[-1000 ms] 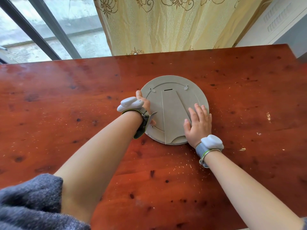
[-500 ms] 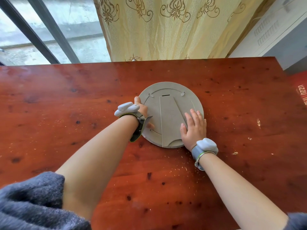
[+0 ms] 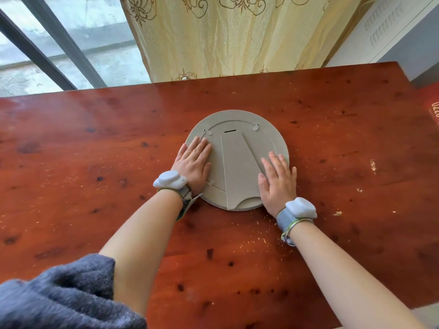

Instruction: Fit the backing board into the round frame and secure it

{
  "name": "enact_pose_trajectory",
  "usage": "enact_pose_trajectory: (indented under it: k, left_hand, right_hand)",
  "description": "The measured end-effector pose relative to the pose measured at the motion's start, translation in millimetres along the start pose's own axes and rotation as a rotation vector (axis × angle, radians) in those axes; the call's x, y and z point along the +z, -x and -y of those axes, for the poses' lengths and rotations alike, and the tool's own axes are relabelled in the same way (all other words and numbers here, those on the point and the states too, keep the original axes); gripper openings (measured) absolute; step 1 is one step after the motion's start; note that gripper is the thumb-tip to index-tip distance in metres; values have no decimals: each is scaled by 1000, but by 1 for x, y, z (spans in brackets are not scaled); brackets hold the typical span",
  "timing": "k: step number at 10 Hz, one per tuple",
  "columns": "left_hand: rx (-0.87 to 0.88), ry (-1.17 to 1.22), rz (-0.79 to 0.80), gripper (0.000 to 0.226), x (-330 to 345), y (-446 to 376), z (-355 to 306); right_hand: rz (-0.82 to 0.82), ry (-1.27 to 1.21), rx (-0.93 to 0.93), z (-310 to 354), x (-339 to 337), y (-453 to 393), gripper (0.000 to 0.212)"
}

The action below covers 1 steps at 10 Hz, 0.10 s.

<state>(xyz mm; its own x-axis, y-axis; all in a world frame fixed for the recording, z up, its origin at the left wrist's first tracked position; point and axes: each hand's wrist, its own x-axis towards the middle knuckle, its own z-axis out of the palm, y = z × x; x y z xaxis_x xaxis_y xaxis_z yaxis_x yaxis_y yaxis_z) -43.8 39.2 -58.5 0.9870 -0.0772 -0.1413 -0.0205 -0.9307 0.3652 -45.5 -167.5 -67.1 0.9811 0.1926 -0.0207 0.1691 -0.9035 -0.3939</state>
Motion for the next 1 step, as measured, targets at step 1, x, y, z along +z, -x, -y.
enact_pose_trajectory:
  k: [1]
  left_hand:
    - [-5,-13,-7,85,2,-4,3]
  right_hand:
    - [44,-145,145,2,-12,-9,62]
